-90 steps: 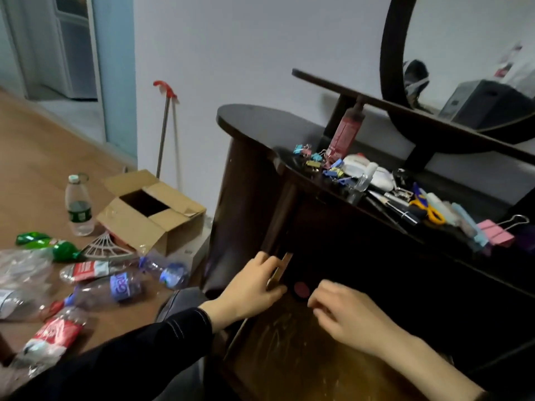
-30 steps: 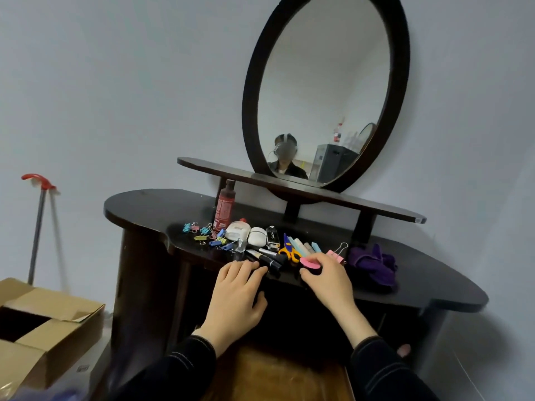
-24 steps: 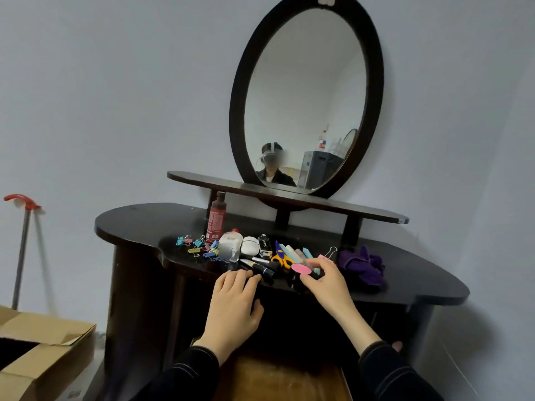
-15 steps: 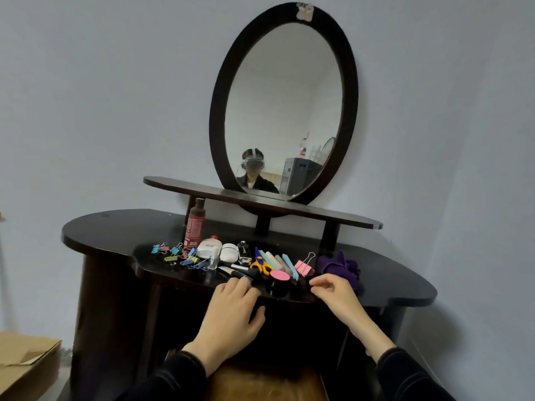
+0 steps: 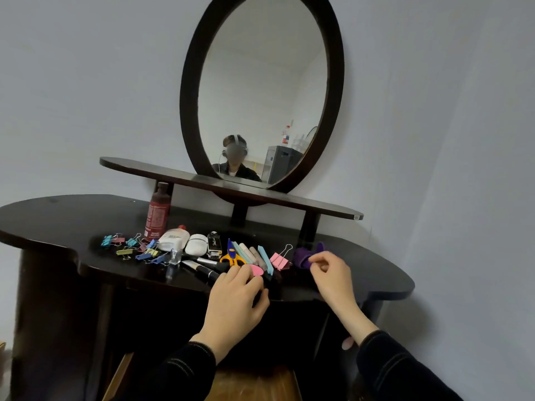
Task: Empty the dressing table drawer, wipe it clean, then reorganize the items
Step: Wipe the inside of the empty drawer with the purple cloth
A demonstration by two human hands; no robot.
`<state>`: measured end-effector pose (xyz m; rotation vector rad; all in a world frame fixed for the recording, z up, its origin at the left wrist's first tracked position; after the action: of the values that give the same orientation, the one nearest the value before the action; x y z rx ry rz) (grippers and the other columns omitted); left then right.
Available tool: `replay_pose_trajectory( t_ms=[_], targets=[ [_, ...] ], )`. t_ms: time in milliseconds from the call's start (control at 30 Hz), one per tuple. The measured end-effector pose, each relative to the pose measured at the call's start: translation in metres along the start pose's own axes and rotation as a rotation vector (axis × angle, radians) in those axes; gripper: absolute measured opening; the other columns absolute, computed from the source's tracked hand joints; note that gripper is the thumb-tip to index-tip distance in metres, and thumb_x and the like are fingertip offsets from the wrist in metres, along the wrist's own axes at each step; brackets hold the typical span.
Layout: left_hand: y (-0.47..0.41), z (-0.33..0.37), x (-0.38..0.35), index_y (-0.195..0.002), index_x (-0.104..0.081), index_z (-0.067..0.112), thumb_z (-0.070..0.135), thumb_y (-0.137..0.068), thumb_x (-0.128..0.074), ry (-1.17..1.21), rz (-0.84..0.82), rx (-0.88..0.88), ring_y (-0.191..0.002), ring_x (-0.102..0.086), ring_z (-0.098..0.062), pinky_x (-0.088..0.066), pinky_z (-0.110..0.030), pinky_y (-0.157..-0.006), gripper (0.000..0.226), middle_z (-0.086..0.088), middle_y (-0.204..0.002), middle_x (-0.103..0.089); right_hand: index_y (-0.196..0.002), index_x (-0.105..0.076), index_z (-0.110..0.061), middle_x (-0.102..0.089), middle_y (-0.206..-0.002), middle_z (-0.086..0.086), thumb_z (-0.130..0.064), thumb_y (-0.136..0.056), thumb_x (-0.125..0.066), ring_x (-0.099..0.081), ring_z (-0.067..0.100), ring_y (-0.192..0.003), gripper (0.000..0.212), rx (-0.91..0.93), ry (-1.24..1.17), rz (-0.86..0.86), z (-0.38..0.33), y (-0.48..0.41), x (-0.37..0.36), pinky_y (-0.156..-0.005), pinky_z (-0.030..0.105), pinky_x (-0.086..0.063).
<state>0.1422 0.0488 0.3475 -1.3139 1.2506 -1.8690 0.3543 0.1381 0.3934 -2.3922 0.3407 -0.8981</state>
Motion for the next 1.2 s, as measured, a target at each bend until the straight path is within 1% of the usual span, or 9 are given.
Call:
replay_pose_trajectory(
  t_ms=[100,167,367,600,767,900,1033,1100,1200],
  targets=[
    [0.001,-0.001,-0.004,-0.076,-0.054,0.021,0.034,-0.087,-0.056,-0.019,0.019,-0.008,-0.074,-0.04,-0.012,-0.027,-0.023,-0.062,0.017,0.007,-0.082,-0.049,-0.144,-0.046,-0.032,-0.045,-0.14,-0.001,-0.04,-0.089,-0.067,-0.044,0.026,-0.128,0.06,0.04,0.343,-0.131,0.015,-0.022,-0.009,-0.095,0.035,-0.046],
    [0.001,-0.001,-0.005,-0.076,-0.054,0.02,0.033,-0.088,-0.056,-0.029,0.025,-0.015,-0.074,-0.041,-0.014,-0.027,-0.024,-0.062,0.018,0.006,-0.082,-0.048,-0.154,-0.03,-0.037,-0.031,-0.155,0.002,-0.053,-0.089,-0.063,-0.036,0.034,-0.139,0.075,-0.051,0.394,-0.307,0.026,-0.031,-0.026,-0.108,0.046,-0.041],
    [0.001,0.0,-0.005,-0.075,-0.054,0.017,0.03,-0.088,-0.057,-0.024,0.025,-0.002,-0.072,-0.04,-0.017,-0.032,-0.028,-0.06,0.019,0.004,-0.08,-0.048,-0.138,-0.05,-0.026,-0.053,-0.135,0.009,-0.039,-0.1,-0.052,-0.052,0.035,-0.12,0.04,0.002,0.591,-0.208,0.033,-0.037,-0.032,-0.093,0.043,-0.048],
    [0.003,0.002,0.001,-0.077,-0.058,0.018,0.032,-0.087,-0.056,-0.009,-0.047,0.054,-0.073,-0.042,-0.015,-0.032,-0.026,-0.061,0.017,0.005,-0.081,-0.049,-0.114,-0.06,-0.015,-0.065,-0.092,-0.002,-0.034,-0.101,-0.054,-0.061,0.019,-0.082,0.023,-0.161,0.179,0.087,0.029,0.0,-0.007,-0.071,0.033,-0.05],
    [0.01,0.007,0.022,-0.087,-0.066,0.027,0.03,-0.084,-0.065,0.221,-0.204,0.171,-0.081,-0.048,-0.009,-0.047,-0.032,-0.07,0.004,0.014,-0.085,-0.051,-0.084,-0.075,-0.017,-0.073,-0.077,0.0,-0.03,-0.085,-0.076,-0.069,0.016,-0.075,0.013,-0.161,-0.111,-0.166,-0.001,0.016,0.034,-0.065,0.028,-0.051],
    [0.018,0.028,0.042,-0.126,-0.054,0.045,0.05,-0.083,-0.058,0.62,-0.222,0.286,-0.115,-0.052,0.002,-0.046,-0.019,-0.09,0.044,0.027,-0.115,-0.051,-0.084,-0.076,-0.032,-0.074,-0.084,-0.015,-0.035,-0.085,-0.078,-0.07,0.001,-0.078,0.003,-0.002,-0.171,-0.324,-0.051,0.039,0.064,-0.061,0.012,-0.05],
    [0.03,0.06,0.036,-0.152,-0.024,0.05,0.05,-0.083,-0.071,0.909,-0.332,0.31,-0.14,-0.033,0.007,-0.034,-0.019,-0.108,0.083,0.033,-0.149,-0.033,-0.089,-0.079,-0.026,-0.077,-0.09,0.0,-0.03,-0.088,-0.075,-0.074,0.013,-0.085,0.006,-0.047,-0.429,-0.453,-0.079,0.065,0.054,-0.069,0.019,-0.055],
    [0.043,0.065,0.027,-0.152,-0.029,0.045,0.038,-0.088,-0.072,1.089,-0.371,0.407,-0.137,-0.04,0.006,-0.035,-0.023,-0.11,0.078,0.028,-0.149,-0.042,-0.09,-0.079,-0.02,-0.078,-0.09,0.007,-0.026,-0.088,-0.075,-0.075,0.019,-0.084,0.007,-0.118,-0.539,-0.435,-0.075,0.079,0.039,-0.069,0.024,-0.057],
    [0.075,0.055,0.013,-0.135,-0.052,0.038,0.022,-0.094,-0.068,1.133,-0.424,0.623,-0.116,-0.062,-0.002,-0.048,-0.024,-0.1,0.047,0.017,-0.123,-0.067,-0.09,-0.078,-0.014,-0.077,-0.085,0.011,-0.022,-0.089,-0.075,-0.072,0.017,-0.073,0.008,-0.239,-0.628,-0.408,-0.052,0.106,0.008,-0.062,0.024,-0.054]
  ],
)
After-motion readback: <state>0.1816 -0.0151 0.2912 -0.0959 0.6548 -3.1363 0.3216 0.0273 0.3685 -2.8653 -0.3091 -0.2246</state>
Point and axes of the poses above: each hand's wrist, its own y-axis away from the middle knuckle, its own x-axis out of the back of the hand, z = x × y, the point moved 4 cm from there along -y, towards the middle knuckle
